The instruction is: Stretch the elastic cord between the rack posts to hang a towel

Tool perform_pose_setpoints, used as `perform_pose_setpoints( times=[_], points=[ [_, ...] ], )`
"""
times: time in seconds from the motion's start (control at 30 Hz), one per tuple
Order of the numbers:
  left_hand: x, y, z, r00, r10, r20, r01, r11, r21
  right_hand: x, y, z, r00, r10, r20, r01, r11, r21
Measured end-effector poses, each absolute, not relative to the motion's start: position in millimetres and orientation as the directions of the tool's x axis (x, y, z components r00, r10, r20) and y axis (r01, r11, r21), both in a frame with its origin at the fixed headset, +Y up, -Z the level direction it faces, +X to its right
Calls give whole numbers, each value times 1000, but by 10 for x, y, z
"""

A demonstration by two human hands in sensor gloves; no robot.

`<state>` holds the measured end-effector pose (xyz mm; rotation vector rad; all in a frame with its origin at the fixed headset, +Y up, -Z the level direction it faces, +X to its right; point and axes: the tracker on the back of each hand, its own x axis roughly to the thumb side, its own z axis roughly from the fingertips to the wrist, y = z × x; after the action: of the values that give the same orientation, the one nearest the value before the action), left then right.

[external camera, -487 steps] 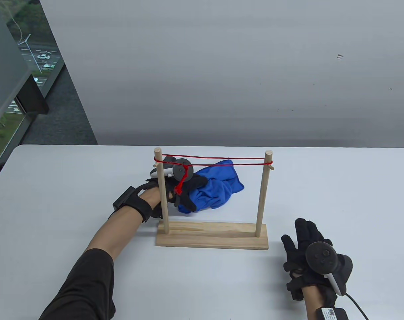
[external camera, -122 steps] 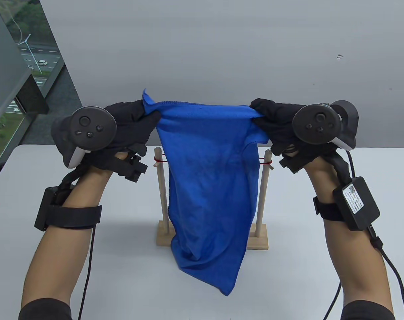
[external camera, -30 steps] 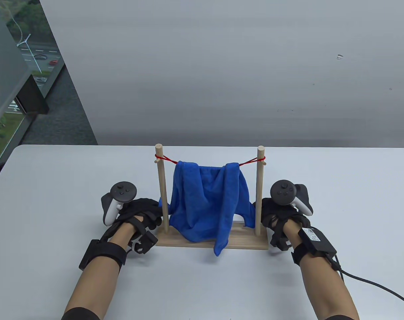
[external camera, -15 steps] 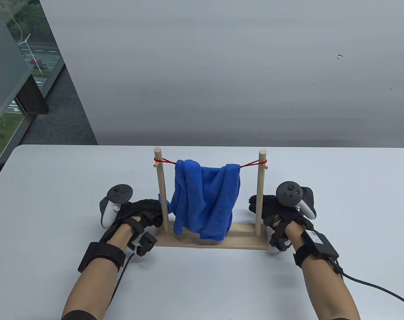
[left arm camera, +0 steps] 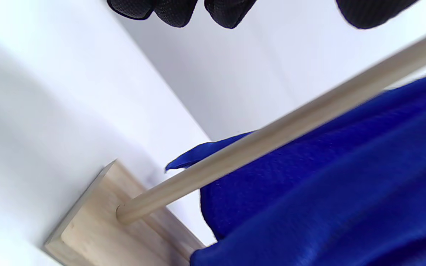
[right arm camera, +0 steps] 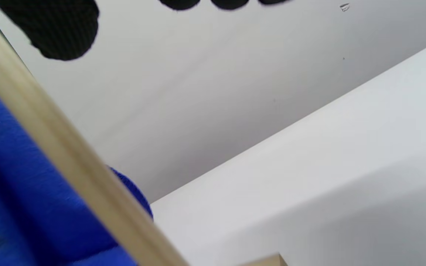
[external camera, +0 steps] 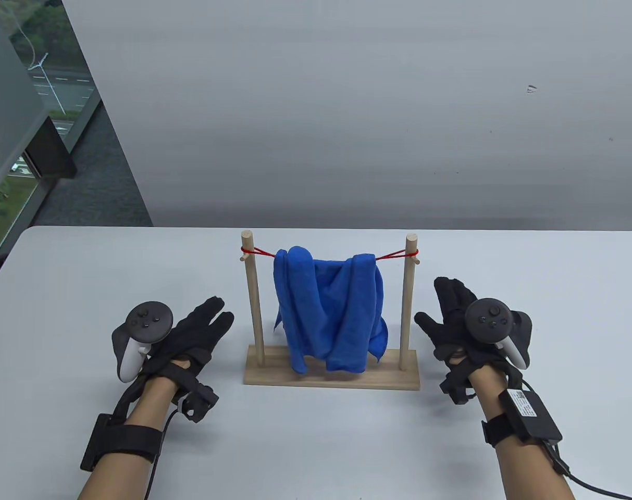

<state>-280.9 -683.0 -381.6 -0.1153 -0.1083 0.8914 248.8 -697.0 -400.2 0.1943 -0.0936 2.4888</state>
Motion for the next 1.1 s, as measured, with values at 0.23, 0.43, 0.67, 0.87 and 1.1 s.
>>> perform_pose_setpoints(
  times=[0.23,0.43,0.67,0.87,1.1],
  points=[
    [-2695,-6637,-3368,762,631,146,-641,767,33,2473,-6930,-3505,-929,338,153,-361,-918,-162],
    [-2528,-6746,-3147,912,381,151,-402,902,158,2441,-6968,-3203,-954,273,124,-293,-937,-192],
    [-2431,-6832,-2988,970,203,135,-224,961,161,2415,-7066,-3104,-990,116,78,-125,-984,-124],
    [-2479,-6848,-2932,958,260,123,-275,953,128,2388,-7137,-3127,-997,65,33,-66,-997,-41],
    [-2531,-6900,-2946,951,299,84,-306,947,95,2395,-7134,-3124,-998,67,9,-67,-997,-31]
  ],
)
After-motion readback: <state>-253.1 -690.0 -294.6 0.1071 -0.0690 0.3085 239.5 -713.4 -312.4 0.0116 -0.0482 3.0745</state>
